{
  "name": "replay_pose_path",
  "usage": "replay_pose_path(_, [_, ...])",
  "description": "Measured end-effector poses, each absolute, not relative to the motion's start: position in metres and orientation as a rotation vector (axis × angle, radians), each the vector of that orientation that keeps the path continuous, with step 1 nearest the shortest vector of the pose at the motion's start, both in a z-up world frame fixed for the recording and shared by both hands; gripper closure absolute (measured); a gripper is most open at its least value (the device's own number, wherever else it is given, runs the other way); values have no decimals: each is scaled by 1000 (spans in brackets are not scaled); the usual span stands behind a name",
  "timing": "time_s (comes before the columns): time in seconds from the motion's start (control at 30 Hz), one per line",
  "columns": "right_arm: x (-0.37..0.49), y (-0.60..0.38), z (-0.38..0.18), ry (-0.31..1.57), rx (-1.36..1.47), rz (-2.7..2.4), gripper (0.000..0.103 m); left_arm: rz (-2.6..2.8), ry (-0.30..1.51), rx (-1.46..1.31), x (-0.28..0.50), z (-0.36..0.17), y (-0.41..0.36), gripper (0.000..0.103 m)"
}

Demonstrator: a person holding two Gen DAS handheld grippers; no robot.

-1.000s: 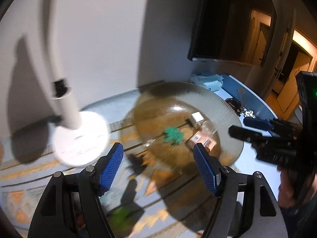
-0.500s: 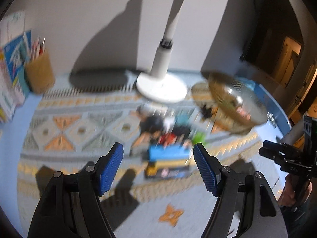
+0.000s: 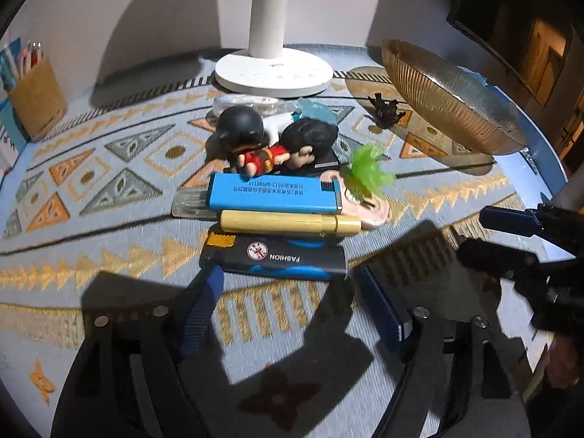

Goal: Organize rigid objects
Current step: 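Withdraw both grippers from the bowl back toward the item pile, then grasp the black-blue lighter with the left gripper while the right gripper grasps the pink round object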

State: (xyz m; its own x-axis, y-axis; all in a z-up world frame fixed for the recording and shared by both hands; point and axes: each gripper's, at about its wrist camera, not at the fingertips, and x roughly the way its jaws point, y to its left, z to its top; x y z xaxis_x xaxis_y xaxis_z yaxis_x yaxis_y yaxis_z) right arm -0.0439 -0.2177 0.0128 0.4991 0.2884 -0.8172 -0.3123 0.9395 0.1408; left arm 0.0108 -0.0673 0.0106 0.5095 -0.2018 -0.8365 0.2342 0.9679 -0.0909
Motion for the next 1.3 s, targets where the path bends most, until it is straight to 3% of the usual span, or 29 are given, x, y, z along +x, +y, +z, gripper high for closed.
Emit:
replay_pose_path(0.33, [-9, -184, 1, 1017, -101, 414, 45, -250, 983, 64, 19, 8, -52, 27])
replay_pose_path(0.8, [3, -149, -8, 980, -167, 413, 45, -242, 1003, -13, 1, 12, 39, 26])
replay_pose_path(0.97, [1, -146, -7, 968, -156, 420, 66, -273, 991, -35, 9, 13, 25, 26])
replay_pose_path(1.07, [-9, -150, -7, 963, -148, 411, 69, -260, 994, -60, 18, 12, 18, 27])
replay_pose_path(1.13, [-18, -156, -7, 965, -140, 394, 69, -252, 981, -64, 22, 12, 14, 33])
replay_pose_path(1.27, [-42, -181, -6, 969, -66, 369, 69, -241, 962, 9, 20, 12, 7, 67])
replay_pose_path(1.3, [-46, -185, -5, 969, -55, 363, 69, -255, 957, 18, 18, 13, 7, 71])
